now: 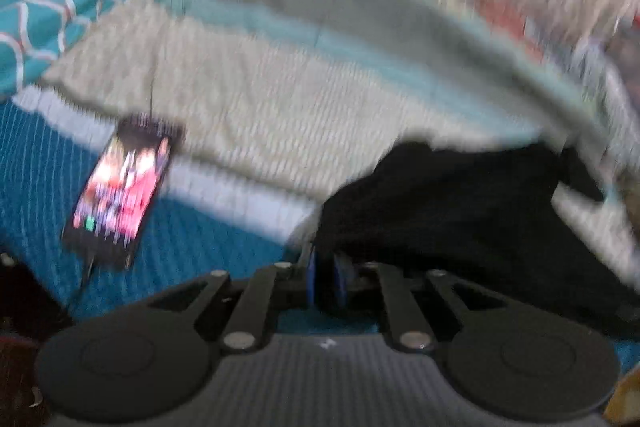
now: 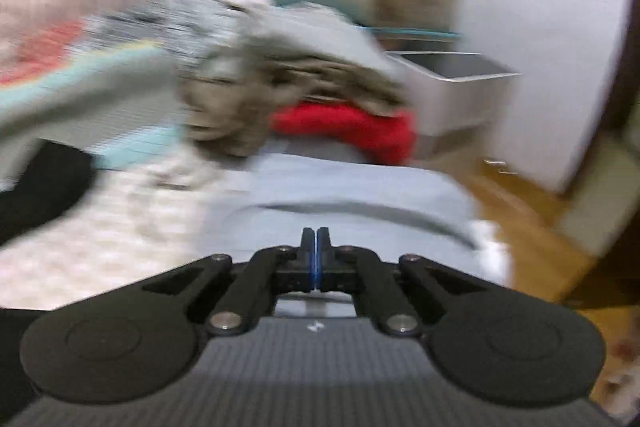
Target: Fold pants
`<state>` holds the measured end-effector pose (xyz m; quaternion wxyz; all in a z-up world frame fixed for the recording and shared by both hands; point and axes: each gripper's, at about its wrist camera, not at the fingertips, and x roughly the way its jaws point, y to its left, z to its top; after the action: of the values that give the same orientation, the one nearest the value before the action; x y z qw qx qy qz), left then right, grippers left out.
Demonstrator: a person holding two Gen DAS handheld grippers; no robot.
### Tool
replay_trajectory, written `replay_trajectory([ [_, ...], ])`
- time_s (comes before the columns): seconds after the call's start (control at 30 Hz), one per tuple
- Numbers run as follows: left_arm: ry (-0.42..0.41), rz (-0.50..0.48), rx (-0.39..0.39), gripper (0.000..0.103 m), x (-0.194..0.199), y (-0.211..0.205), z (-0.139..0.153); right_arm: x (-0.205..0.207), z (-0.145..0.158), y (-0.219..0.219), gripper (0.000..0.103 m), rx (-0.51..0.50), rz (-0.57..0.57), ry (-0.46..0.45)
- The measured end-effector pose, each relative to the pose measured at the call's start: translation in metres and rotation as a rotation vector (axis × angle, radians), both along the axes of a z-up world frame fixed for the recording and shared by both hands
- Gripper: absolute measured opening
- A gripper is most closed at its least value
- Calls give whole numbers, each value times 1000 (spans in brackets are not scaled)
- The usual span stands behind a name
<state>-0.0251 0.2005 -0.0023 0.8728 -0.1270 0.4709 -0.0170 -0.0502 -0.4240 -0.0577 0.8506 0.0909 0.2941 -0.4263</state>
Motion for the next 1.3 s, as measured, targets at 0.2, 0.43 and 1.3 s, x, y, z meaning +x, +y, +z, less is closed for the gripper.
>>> replay_trajectory([
  [0.2, -63, 31, -8, 35, -18, 24, 19, -8, -1, 31, 18, 81, 119, -94],
  [0.43, -197, 138, -47, 49, 32, 42, 46, 66, -2, 110, 47, 295, 490, -146],
  [1.3, -80, -561, -249, 8, -9, -67, -10, 153, -3, 247, 13, 702, 934, -413],
])
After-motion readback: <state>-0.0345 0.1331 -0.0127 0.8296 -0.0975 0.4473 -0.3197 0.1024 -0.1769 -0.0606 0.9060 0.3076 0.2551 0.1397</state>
